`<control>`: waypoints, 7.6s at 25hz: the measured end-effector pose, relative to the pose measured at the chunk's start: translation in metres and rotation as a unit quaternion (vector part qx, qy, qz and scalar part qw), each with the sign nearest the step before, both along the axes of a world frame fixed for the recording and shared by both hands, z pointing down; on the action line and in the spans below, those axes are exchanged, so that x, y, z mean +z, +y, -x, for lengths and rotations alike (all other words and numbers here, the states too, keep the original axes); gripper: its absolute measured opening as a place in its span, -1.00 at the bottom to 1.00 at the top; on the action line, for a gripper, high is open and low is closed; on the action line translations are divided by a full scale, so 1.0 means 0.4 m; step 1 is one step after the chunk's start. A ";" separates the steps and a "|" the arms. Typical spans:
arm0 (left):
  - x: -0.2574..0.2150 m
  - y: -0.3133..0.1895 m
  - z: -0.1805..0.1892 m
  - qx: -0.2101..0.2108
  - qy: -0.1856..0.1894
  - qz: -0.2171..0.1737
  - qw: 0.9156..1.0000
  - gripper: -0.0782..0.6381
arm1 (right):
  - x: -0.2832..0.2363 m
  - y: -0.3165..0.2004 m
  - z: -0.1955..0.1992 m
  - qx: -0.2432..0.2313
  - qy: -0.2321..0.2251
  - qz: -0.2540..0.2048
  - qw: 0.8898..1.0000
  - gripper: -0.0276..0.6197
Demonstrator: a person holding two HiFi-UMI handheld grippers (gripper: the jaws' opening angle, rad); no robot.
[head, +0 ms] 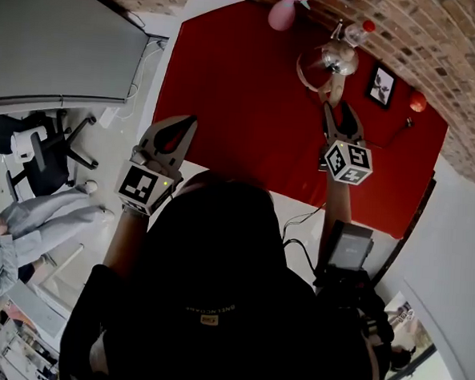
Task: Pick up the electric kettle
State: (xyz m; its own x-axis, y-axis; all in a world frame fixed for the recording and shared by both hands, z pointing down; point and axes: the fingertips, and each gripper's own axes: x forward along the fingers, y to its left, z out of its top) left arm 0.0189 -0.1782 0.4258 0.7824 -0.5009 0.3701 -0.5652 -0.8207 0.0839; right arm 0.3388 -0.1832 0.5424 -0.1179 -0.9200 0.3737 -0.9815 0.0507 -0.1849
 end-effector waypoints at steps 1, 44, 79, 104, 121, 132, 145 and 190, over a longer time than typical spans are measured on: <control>0.003 0.003 0.000 0.001 -0.002 0.000 1.000 -0.76 | 0.014 0.001 -0.003 0.000 0.000 0.005 1.000 -0.23; 0.060 0.060 0.116 -0.084 -0.012 0.035 0.996 -0.76 | 0.140 -0.138 0.110 -0.090 -0.004 0.031 0.995 -0.27; 0.066 0.097 0.182 -0.124 0.001 0.043 0.991 -0.76 | 0.148 -0.240 0.191 -0.089 0.055 0.014 0.994 -0.55; 0.076 0.116 0.205 -0.135 0.006 0.045 0.990 -0.76 | 0.134 -0.225 0.205 -0.086 0.082 -0.006 0.993 -0.55; 0.055 0.160 0.221 -0.141 0.016 0.033 0.989 -0.76 | 0.082 -0.175 0.304 -0.149 0.102 -0.024 0.983 -0.55; 0.037 0.196 0.252 -0.161 0.019 0.020 0.987 -0.76 | 0.022 -0.160 0.359 -0.174 0.093 -0.041 0.979 -0.56; -0.019 0.185 0.263 -0.181 0.041 -0.015 0.983 -0.76 | -0.143 -0.151 0.466 -0.246 0.075 -0.074 0.964 -0.57; -0.196 0.205 0.622 -0.325 0.081 -0.096 0.937 -0.76 | -0.559 0.010 1.091 -0.524 -0.030 -0.139 0.840 -0.57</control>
State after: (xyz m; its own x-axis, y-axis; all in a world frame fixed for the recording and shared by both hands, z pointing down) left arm -0.2300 -0.0960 0.3473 0.3270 -0.9364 0.1275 -0.9437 -0.3162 0.0976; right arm -0.0976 -0.1792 0.3188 -0.9281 -0.3500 0.1271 -0.3604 0.9301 -0.0707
